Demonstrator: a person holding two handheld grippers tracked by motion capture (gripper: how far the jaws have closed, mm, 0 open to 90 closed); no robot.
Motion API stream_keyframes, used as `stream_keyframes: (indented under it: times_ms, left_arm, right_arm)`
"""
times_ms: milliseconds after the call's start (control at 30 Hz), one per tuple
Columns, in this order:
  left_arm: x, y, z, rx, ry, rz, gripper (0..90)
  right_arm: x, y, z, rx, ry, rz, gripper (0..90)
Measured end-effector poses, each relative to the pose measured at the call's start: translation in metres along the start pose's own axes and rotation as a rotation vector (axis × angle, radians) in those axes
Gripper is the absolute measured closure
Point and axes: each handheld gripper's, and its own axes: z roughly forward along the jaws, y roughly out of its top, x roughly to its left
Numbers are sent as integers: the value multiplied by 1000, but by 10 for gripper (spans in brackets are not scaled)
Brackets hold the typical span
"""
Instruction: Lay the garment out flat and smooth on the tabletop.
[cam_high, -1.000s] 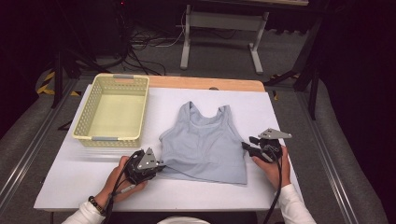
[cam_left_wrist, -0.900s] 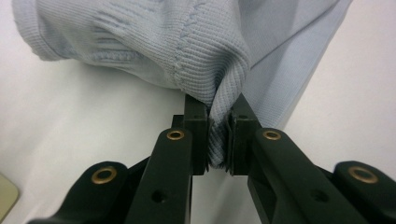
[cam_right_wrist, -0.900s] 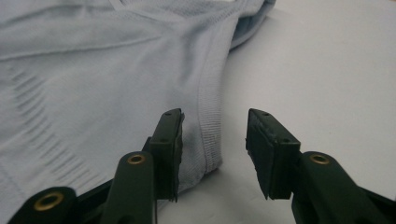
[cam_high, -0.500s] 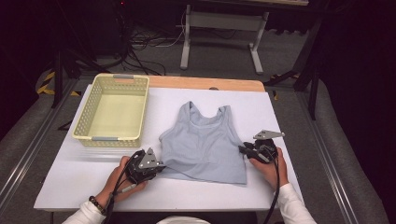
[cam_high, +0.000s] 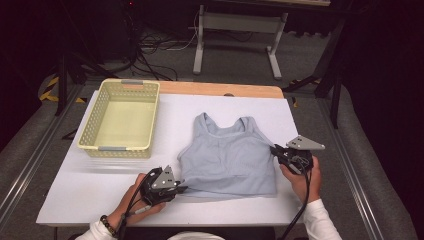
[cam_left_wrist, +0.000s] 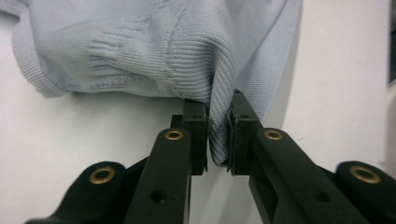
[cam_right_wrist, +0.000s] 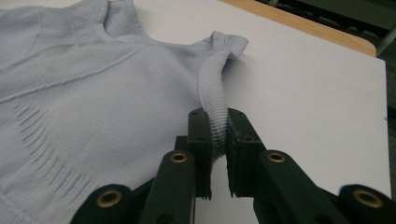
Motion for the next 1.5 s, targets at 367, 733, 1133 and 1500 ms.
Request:
stream_keyframes:
  times_ms: [367, 733, 1133, 1500]
  left_arm:
    - [-4, 3, -22, -93, 51, -61, 519]
    - [26, 23, -2, -130, 224, -114, 426]
    - [66, 30, 53, -1, 271, -254, 402]
    - [69, 35, 56, 5, 282, -227, 659]
  right_arm:
    - [13, -25, 0, 73, -31, 29, 567]
    - [28, -57, -12, 131, 64, 139, 540]
    - [29, -62, -19, 139, 155, 129, 857]
    - [37, -62, -47, 84, 115, 103, 865]
